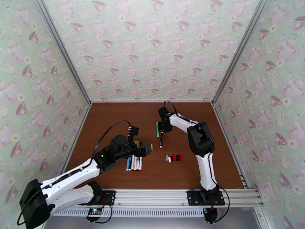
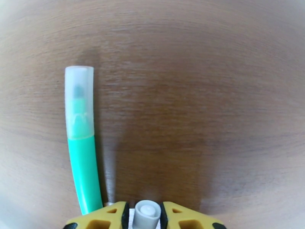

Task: Open the pen caps

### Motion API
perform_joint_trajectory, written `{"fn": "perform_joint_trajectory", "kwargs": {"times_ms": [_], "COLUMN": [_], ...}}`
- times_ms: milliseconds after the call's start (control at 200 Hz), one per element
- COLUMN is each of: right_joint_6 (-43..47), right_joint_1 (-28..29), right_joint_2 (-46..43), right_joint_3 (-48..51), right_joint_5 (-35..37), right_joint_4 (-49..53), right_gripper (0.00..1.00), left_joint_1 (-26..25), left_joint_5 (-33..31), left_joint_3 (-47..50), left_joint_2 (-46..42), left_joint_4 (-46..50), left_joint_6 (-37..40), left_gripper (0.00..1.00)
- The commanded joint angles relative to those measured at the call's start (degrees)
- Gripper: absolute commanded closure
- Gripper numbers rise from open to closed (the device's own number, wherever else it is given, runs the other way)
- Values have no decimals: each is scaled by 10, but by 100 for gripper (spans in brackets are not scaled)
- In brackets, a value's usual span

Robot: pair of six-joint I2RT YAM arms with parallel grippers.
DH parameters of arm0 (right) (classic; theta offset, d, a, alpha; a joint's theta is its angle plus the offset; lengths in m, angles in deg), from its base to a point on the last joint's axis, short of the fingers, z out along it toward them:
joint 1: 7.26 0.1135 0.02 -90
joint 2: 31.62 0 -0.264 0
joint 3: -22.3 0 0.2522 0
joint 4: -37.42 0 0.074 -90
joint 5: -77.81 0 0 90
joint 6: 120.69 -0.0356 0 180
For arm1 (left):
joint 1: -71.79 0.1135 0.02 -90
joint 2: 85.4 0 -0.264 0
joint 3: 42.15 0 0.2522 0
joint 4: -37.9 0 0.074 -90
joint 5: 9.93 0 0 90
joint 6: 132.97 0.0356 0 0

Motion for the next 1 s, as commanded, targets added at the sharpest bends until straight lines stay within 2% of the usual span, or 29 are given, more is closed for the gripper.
{"fn": "perform_joint_trajectory", "kwargs": {"times_ms": [0,461,851,997], "right_joint_6": [3,-36,-95,-123], "right_joint_1": [5,10,18,33], "right_joint_2": [19,-65,-297,-376], "right_joint_3": [-14,32,197,260], "right_joint_5": [14,12,-14,-41], "right_joint_4": [8,-29,-120,-166], "right_gripper": [72,81,82,82], "left_joint_1": [-3,-4,-7,-9], "left_joint_5": [-5,2,14,52], "left_joint_3": [15,17,8,8], "left_joint_2": [-7,13,60,100], "left_joint_4": [-5,-25,-54,-117], "left_joint_6": [2,-11,-35,-56], "left_gripper": [0,0,0,0]}}
